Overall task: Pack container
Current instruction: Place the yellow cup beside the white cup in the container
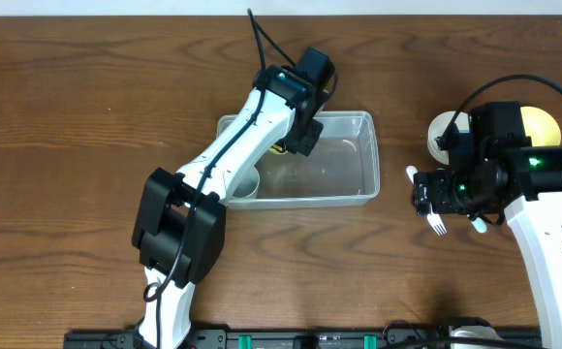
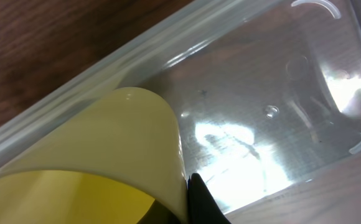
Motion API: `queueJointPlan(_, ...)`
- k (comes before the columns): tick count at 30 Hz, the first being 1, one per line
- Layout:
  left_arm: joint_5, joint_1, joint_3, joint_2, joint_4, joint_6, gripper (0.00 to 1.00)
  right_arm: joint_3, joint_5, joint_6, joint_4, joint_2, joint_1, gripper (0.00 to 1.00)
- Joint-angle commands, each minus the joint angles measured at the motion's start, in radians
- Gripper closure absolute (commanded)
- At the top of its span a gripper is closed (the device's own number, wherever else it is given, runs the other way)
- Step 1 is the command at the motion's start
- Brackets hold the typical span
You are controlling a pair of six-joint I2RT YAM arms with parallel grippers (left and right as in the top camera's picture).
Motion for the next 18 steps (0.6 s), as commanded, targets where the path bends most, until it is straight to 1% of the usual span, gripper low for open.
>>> queueJointPlan(1,-0.037,0.002,0.008,0.03,0.006,0.03,0.94,0.014,0.002,-0.012,0.0,-0.001,-0.007,0.1)
queueJointPlan(13,-0.037,0.002,0.007,0.107,0.013,0.034,0.93,0.014,0.002,-0.012,-0.001,-0.001,-0.008,0.1)
queueJointPlan(14,-0.037,0.002,0.007,0.108,0.013,0.034,0.91,0.014,0.002,-0.012,-0.002,-0.001,-0.008,0.1)
queueJointPlan(15,-0.037,0.002,0.007,0.108,0.013,0.034,0.85,0.014,0.002,-0.012,-0.003,-0.001,-0.008,0.1)
queueJointPlan(18,-0.037,0.002,0.007,0.107,0.005,0.034,0.63,0.014,0.002,-0.012,-0.003,-0.001,-0.008,0.1)
